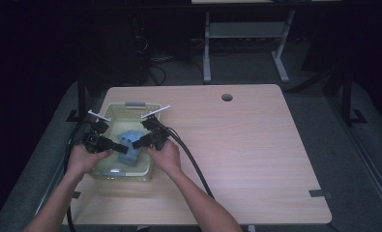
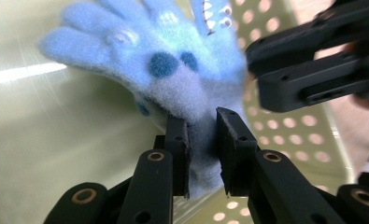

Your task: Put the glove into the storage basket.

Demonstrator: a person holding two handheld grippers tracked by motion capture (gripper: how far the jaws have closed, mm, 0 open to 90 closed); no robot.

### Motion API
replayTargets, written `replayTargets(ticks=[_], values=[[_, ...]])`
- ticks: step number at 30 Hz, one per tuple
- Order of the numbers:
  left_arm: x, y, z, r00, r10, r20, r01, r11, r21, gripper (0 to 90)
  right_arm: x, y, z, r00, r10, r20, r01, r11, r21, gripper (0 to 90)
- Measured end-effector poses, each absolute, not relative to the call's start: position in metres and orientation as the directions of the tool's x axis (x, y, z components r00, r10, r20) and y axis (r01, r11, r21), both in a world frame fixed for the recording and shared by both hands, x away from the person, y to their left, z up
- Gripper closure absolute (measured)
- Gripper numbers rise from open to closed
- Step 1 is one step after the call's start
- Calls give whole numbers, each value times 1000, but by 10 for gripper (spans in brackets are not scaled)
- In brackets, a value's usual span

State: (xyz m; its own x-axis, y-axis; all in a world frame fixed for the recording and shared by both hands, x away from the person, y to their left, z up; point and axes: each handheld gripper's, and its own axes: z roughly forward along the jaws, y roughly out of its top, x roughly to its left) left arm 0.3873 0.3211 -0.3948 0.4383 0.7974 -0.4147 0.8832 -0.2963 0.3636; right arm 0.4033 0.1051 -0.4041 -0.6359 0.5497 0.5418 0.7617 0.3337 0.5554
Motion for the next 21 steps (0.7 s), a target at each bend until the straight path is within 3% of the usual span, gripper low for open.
replayTargets(ticks=[6, 15, 18, 21], values=[[391, 317, -404, 428, 838, -340, 894, -336, 296, 745, 402, 100, -400, -639, 541, 548, 758, 323, 566, 706], [390, 324, -397, 379, 868, -322, 912, -292, 287, 597, 399, 96, -394, -652, 532, 541, 745, 314, 589, 705], [390, 329, -388, 386, 867, -314, 903, -285, 321, 619, 399, 91, -391, -654, 533, 536, 740, 307, 598, 705], [387, 326, -381, 417, 861, -291, 879, -300, 371, 755, 398, 86, -388, -656, 532, 535, 737, 299, 607, 705]])
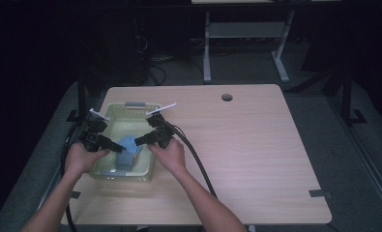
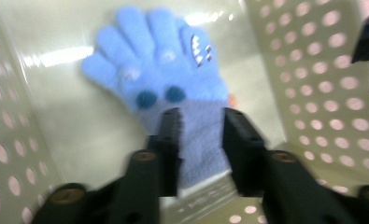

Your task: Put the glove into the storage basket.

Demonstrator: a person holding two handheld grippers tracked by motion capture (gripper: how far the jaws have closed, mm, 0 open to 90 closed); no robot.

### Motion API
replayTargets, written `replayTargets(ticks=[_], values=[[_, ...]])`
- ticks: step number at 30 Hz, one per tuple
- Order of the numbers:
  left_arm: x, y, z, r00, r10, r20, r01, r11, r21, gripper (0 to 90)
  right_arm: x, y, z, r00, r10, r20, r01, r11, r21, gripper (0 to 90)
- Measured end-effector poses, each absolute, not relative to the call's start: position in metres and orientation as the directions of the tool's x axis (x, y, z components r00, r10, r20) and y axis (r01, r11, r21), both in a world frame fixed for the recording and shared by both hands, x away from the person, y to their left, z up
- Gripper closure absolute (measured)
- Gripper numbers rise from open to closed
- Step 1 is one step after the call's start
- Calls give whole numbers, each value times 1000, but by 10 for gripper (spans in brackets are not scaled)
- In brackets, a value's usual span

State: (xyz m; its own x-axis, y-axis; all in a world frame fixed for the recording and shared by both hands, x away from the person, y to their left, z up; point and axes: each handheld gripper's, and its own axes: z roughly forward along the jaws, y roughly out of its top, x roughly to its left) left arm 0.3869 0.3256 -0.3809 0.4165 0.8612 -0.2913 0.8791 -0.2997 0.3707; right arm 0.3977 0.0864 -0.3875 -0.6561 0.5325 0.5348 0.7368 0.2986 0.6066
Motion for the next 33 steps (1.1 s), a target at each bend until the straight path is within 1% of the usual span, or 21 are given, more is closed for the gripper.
replayTargets(ticks=[1, 5, 7, 12, 16, 22, 24, 27, 29, 33], values=[[387, 323, -381, 413, 862, -295, 880, -294, 374, 777, 397, 85, -387, -654, 532, 537, 738, 296, 606, 705], [391, 313, -391, 423, 862, -279, 886, -327, 329, 781, 397, 80, -385, -650, 534, 540, 739, 282, 612, 704], [394, 307, -399, 424, 862, -278, 892, -344, 294, 781, 397, 77, -383, -650, 533, 542, 740, 279, 613, 698], [399, 298, -412, 427, 873, -235, 901, -389, 191, 775, 397, 71, -381, -650, 534, 541, 737, 270, 619, 694], [398, 299, -406, 430, 873, -231, 896, -381, 227, 744, 396, 66, -379, -651, 532, 542, 735, 261, 626, 692], [392, 310, -387, 423, 844, -330, 885, -307, 349, 699, 395, 59, -373, -652, 525, 547, 732, 244, 636, 675], [392, 313, -384, 419, 815, -402, 890, -280, 360, 678, 394, 57, -371, -648, 525, 551, 735, 243, 633, 670], [390, 316, -377, 425, 793, -436, 883, -256, 393, 666, 395, 52, -369, -663, 516, 542, 721, 247, 647, 656], [389, 317, -374, 421, 782, -460, 881, -232, 411, 660, 395, 48, -367, -662, 520, 539, 722, 248, 646, 650], [388, 315, -368, 441, 752, -490, 869, -220, 444, 628, 396, 38, -365, -656, 525, 542, 726, 245, 642, 627]])
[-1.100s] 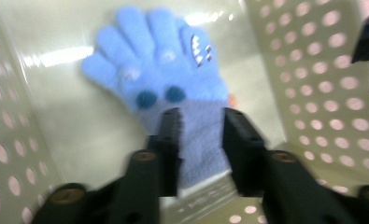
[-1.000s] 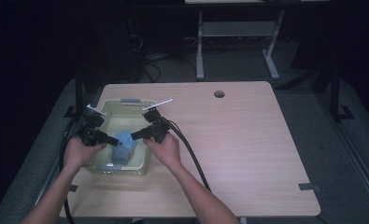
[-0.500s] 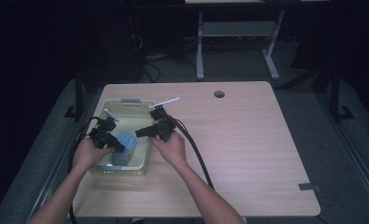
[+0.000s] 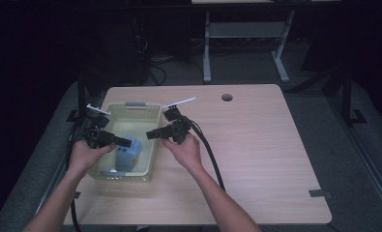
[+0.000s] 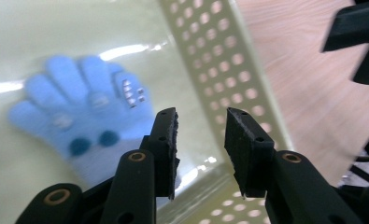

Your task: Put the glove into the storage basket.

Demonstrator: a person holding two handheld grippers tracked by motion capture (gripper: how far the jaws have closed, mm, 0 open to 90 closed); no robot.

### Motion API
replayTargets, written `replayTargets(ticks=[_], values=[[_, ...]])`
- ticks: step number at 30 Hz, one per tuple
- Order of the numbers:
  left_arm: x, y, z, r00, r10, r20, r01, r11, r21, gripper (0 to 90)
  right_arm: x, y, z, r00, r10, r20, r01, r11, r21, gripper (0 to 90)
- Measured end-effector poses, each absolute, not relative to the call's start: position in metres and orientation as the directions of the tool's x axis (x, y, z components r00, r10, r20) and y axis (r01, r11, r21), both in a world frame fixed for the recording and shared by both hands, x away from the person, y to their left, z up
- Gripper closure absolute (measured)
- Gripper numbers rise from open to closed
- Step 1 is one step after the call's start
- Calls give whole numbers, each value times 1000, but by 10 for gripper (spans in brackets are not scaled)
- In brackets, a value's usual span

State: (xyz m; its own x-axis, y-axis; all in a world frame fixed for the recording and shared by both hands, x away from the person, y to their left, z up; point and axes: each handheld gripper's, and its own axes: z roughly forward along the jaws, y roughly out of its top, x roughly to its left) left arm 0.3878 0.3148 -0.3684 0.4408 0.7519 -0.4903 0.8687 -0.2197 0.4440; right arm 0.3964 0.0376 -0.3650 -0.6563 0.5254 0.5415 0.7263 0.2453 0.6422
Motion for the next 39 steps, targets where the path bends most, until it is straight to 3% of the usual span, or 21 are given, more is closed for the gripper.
replayTargets(ticks=[6, 20, 39], values=[[386, 309, -362, 478, 693, -540, 851, -214, 480, 592, 398, 17, -361, -657, 513, 552, 724, 225, 652, 558], [382, 288, -347, 520, 611, -596, 825, -181, 535, 524, 399, -18, -357, -656, 506, 560, 720, 196, 666, 493], [376, 256, -339, 581, 554, -595, 790, -211, 575, 448, 396, -61, -366, -631, 547, 551, 729, 174, 662, 448]])
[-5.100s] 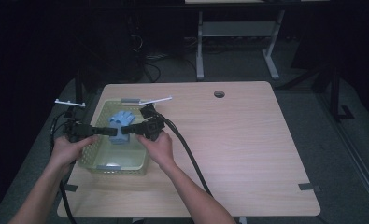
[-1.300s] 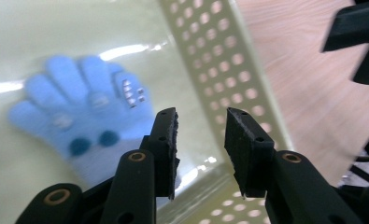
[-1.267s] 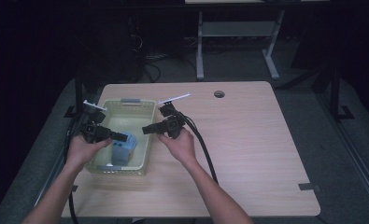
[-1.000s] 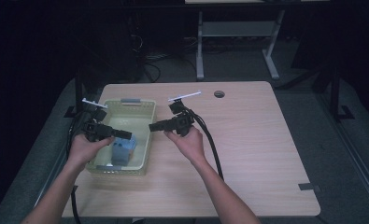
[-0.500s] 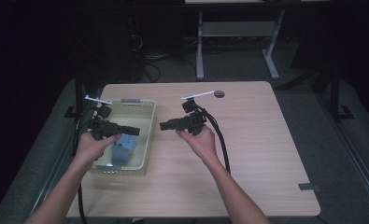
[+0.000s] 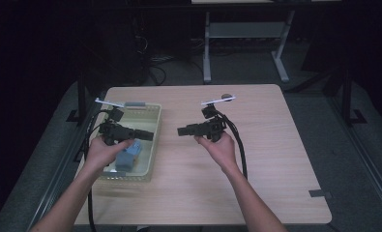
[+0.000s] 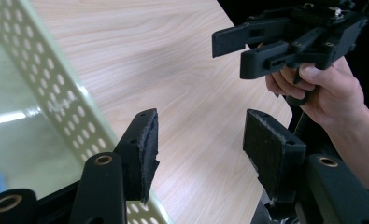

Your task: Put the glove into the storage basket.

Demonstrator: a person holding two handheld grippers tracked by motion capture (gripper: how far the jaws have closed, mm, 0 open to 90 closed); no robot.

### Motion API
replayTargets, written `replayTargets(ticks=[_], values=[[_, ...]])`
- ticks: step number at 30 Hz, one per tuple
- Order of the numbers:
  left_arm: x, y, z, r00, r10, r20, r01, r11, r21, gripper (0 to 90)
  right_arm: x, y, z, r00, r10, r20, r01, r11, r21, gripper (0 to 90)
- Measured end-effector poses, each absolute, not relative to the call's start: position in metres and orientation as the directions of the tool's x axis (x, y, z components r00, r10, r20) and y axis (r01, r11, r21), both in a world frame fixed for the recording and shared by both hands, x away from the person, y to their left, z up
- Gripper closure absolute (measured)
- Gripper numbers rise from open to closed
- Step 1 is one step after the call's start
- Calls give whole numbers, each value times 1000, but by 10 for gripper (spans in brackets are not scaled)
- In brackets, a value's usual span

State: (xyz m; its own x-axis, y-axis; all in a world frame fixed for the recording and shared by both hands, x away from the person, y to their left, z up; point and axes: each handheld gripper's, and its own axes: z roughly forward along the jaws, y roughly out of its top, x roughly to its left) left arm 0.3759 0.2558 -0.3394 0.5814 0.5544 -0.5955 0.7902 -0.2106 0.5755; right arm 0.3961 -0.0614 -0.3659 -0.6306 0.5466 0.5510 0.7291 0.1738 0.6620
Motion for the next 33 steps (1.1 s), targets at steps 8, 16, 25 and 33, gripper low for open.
replayTargets(ticks=[8, 16, 25, 33], values=[[374, 241, -337, 603, 534, -593, 778, -231, 584, 436, 394, -78, -368, -609, 565, 556, 742, 157, 652, 436], [374, 227, -334, 624, 518, -584, 765, -254, 592, 424, 390, -95, -373, -596, 578, 557, 743, 136, 655, 431], [373, 215, -334, 634, 502, -589, 760, -265, 593, 418, 386, -113, -372, -574, 597, 560, 750, 111, 652, 406], [373, 203, -337, 641, 482, -598, 758, -273, 592, 408, 382, -133, -379, -537, 613, 579, 768, 71, 637, 386]])
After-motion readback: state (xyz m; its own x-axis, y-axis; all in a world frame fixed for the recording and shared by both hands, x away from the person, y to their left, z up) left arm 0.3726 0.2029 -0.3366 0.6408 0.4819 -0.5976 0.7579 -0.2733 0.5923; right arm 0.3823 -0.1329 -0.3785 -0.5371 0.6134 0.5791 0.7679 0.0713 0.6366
